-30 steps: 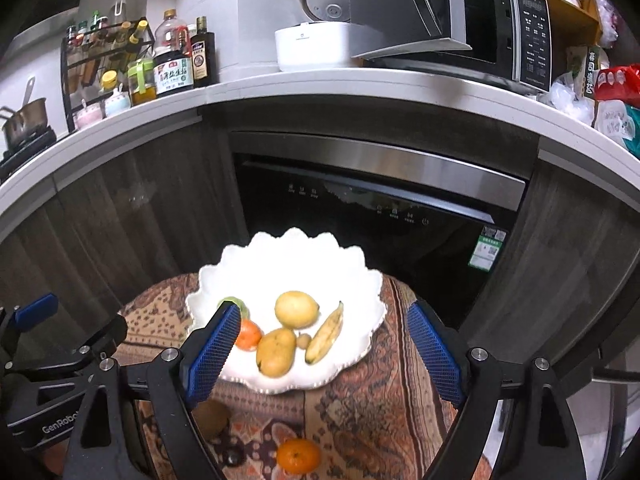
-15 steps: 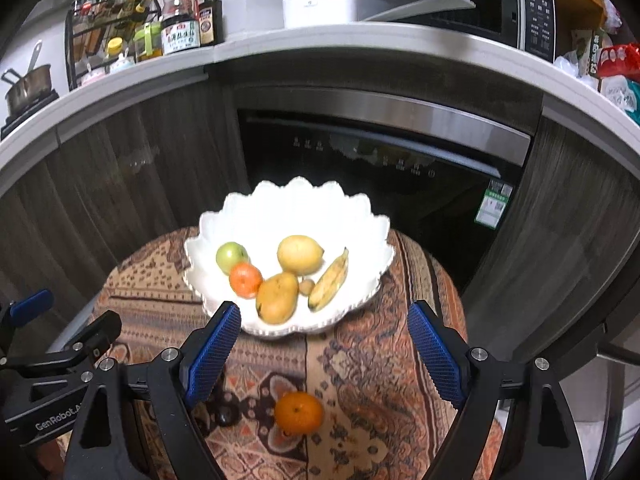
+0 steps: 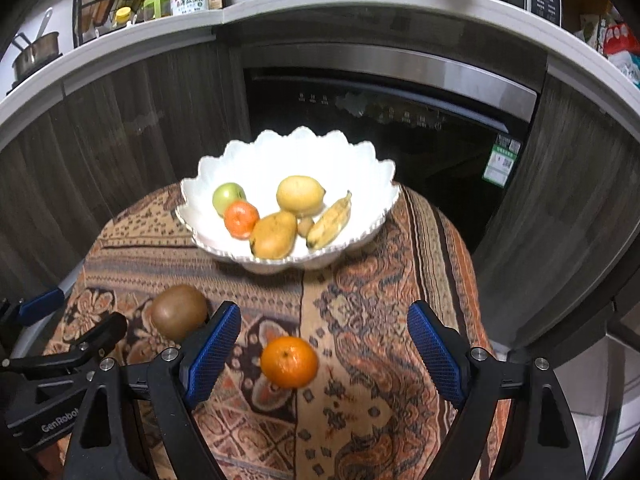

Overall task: Organize fruits
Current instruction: 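Withdraw both tools from the bowl toward the plums and tangerine, then grasp a dark plum with the left tool while the right tool approaches the other plum, then grasp the second dark plum with the right tool while the left tool holds its plum, then lift both plums with both tools toward the white bowl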

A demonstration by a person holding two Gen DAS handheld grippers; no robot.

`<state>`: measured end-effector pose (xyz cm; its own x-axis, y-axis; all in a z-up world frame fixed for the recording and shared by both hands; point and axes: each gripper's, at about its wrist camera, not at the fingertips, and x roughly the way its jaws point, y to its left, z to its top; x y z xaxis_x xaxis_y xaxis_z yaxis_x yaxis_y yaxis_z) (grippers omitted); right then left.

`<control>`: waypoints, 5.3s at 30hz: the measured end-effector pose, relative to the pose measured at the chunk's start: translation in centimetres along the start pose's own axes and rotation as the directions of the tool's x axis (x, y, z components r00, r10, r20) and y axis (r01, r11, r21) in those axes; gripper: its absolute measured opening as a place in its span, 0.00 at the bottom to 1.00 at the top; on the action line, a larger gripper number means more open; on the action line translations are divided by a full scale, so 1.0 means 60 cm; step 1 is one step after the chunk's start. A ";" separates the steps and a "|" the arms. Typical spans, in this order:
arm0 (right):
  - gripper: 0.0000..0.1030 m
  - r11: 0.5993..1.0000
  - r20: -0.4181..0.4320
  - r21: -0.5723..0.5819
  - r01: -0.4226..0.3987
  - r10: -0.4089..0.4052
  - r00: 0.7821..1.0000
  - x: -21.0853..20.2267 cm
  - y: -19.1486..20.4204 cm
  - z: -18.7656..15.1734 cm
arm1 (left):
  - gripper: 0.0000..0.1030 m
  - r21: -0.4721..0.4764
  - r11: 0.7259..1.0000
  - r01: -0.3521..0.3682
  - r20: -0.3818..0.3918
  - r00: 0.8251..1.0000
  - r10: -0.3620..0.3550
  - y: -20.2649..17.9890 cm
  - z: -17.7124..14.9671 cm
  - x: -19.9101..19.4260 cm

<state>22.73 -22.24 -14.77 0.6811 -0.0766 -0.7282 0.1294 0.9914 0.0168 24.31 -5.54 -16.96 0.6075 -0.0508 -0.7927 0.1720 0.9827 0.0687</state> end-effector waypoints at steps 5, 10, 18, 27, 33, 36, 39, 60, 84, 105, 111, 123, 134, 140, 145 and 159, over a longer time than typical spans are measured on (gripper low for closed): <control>0.84 1.000 -0.025 0.010 -0.006 0.006 1.000 0.015 -0.007 -0.023 | 0.77 -0.005 1.000 0.016 -0.028 0.999 -0.016 -0.009 -0.024 0.021; 0.84 1.000 -0.042 0.014 -0.010 0.010 0.999 0.026 -0.012 -0.038 | 0.73 -0.004 1.000 0.031 -0.062 0.998 -0.031 -0.018 -0.040 0.040; 0.84 0.999 -0.062 0.027 -0.022 0.023 0.998 0.040 -0.016 -0.051 | 0.63 0.001 0.999 0.046 -0.092 0.995 -0.045 -0.029 -0.052 0.063; 0.84 0.999 -0.078 0.035 -0.020 0.022 0.997 0.053 -0.020 -0.059 | 0.50 0.019 0.998 0.055 -0.118 0.992 -0.053 -0.043 -0.061 0.090; 0.84 0.999 -0.085 0.035 -0.016 0.019 0.996 0.059 -0.020 -0.063 | 0.35 0.016 0.997 0.074 -0.144 0.987 -0.071 -0.048 -0.066 0.103; 0.84 0.999 -0.090 0.035 -0.014 0.017 0.996 0.062 -0.021 -0.065 | 0.33 0.015 0.997 0.080 -0.149 0.986 -0.077 -0.048 -0.066 0.106; 0.84 0.999 -0.092 0.032 -0.011 0.014 0.996 0.062 -0.021 -0.066 | 0.27 0.014 0.996 0.087 -0.146 0.986 -0.084 -0.050 -0.064 0.107; 0.84 0.998 -0.054 -0.045 -0.033 0.031 0.998 0.036 0.041 -0.051 | 0.26 -0.025 0.999 0.027 -0.091 0.995 -0.029 0.021 -0.067 0.060; 0.52 0.976 -0.161 -0.186 -0.117 0.087 0.983 0.103 0.180 -0.078 | 0.26 -0.171 0.984 -0.044 -0.069 0.997 0.033 0.144 -0.083 0.067; 0.28 0.979 -0.207 -0.159 -0.125 0.091 0.974 0.129 0.188 -0.093 | 0.26 -0.184 0.983 -0.027 -0.066 0.998 0.015 0.150 -0.082 0.072; 0.28 0.981 -0.198 -0.146 -0.125 0.095 0.976 0.115 0.179 -0.087 | 0.26 -0.177 0.984 -0.026 -0.054 0.998 0.017 0.144 -0.077 0.061; 0.28 0.984 -0.121 -0.136 -0.116 0.099 0.988 0.053 0.142 -0.047 | 0.26 -0.147 0.989 0.005 -0.024 1.000 -0.009 0.108 -0.048 0.032; 0.28 0.993 -0.067 -0.081 -0.086 0.080 0.995 0.034 0.074 0.004 | 0.26 -0.100 0.993 0.067 0.018 0.998 -0.065 0.047 0.025 0.019; 0.28 0.996 -0.018 -0.061 -0.061 0.060 0.998 0.034 0.036 0.058 | 0.26 -0.046 0.995 0.085 0.070 0.994 -0.082 0.013 0.101 0.019; 0.28 0.998 0.014 -0.051 -0.036 0.036 0.999 0.046 0.009 0.110 | 0.26 -0.019 0.995 0.097 0.098 0.991 -0.095 -0.009 0.160 0.030; 0.28 1.000 -0.004 -0.018 -0.015 0.015 1.000 0.129 -0.028 0.172 | 0.26 0.008 0.994 0.107 0.059 0.992 -0.107 -0.043 0.234 0.118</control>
<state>35.24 -25.61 -13.35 0.6800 -0.0610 -0.7307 0.1061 0.9942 0.0157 39.04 -10.93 -14.26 0.6303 -0.1662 -0.7584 0.2417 0.9703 -0.0118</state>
